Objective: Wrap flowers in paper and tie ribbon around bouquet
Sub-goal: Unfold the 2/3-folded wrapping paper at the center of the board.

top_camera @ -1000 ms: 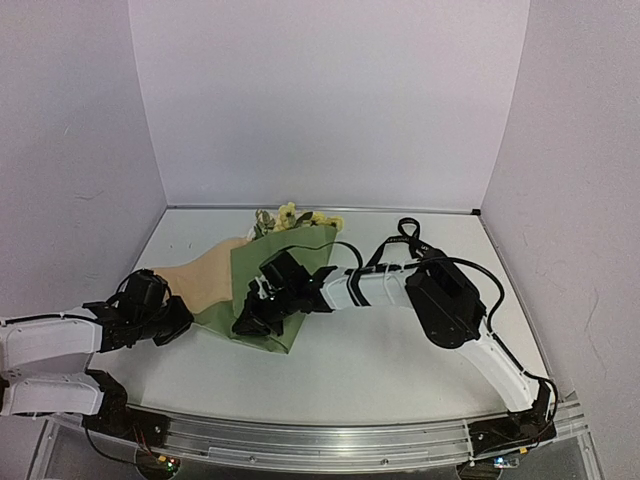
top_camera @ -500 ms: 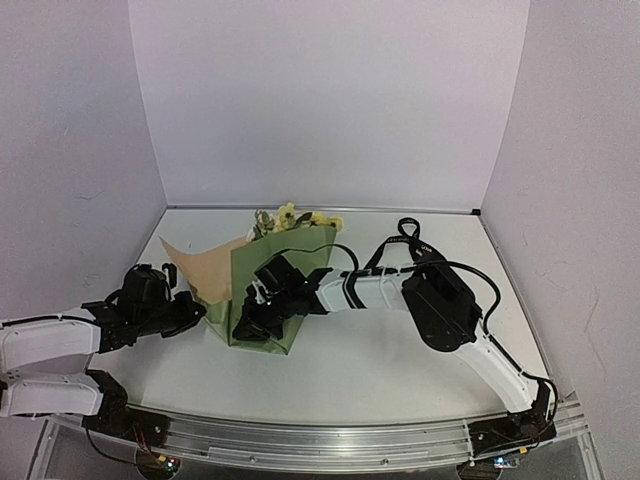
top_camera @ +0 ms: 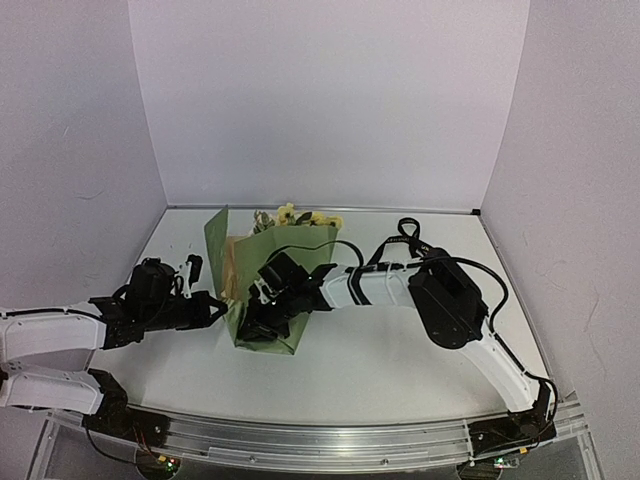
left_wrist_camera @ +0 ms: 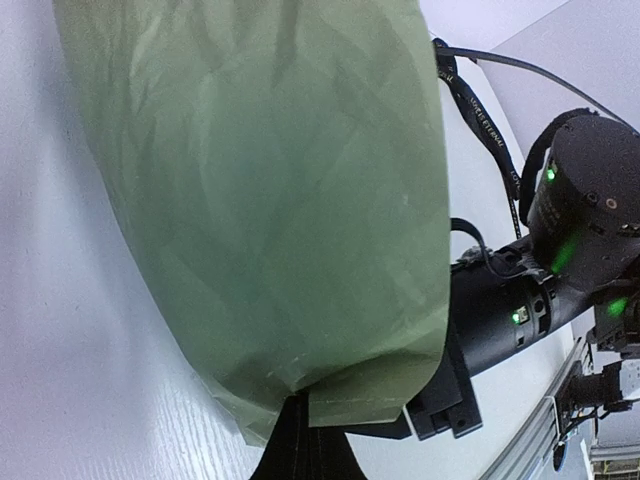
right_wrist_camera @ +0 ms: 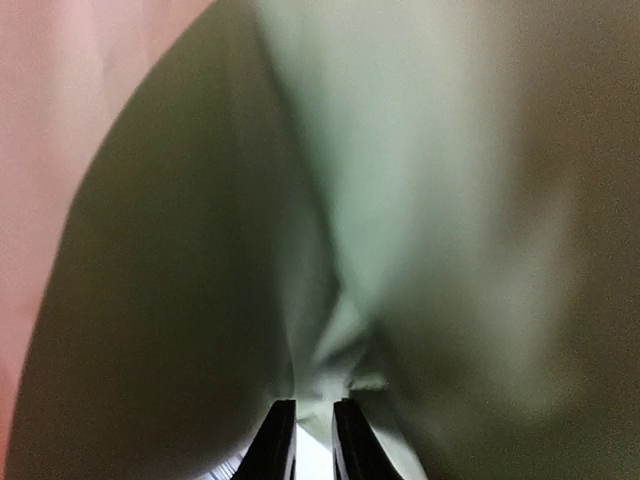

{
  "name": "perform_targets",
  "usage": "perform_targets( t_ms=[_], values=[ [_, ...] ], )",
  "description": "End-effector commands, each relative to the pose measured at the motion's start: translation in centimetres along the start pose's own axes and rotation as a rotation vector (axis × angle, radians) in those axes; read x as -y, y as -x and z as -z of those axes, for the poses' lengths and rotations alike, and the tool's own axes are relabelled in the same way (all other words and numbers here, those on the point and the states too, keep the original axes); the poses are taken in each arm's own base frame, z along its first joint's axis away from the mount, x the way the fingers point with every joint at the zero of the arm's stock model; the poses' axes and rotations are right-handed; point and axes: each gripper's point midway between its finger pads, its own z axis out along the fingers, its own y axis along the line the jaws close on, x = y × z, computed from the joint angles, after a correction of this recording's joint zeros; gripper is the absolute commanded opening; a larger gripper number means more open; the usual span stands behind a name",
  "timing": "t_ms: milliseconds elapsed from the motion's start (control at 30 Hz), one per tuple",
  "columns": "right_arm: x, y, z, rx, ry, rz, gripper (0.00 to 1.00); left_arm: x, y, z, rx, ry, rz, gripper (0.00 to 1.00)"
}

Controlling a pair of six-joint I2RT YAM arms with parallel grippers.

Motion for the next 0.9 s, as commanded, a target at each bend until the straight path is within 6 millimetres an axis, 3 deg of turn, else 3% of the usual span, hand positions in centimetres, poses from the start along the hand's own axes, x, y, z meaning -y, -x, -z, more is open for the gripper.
perform_targets(
  t_ms=[0,167,267,400,567,867],
  values=[
    [-4.0,0.5,5.8,0.032,0.051,0.094,0.20,1.8,1.9,0.0,0.038,-0.044,-0.056,0.00],
    [-3.6,0.1,9.8,0.052,0.045,0.088,0.30,2.2,2.0,-0.2,0.031,-0.060,-0.070,0.00],
    [0.2,-0.7,11.5,0.074,-0.040,0.033,0.29,2.5,2.0,-0.4,0.023,-0.072,-0.076,0.00],
    [3.5,-2.2,13.2,0.087,-0.107,0.019,0.25,2.9,2.1,-0.5,0.018,-0.089,-0.084,0.00],
    [5.0,-2.9,12.5,0.076,-0.118,0.003,0.21,3.5,2.2,-0.8,0.006,-0.115,-0.098,0.00],
    [5.8,-0.6,10.0,0.105,-0.132,-0.037,0.19,5.4,1.4,-1.9,-0.063,-0.192,-0.140,0.00]
  ],
)
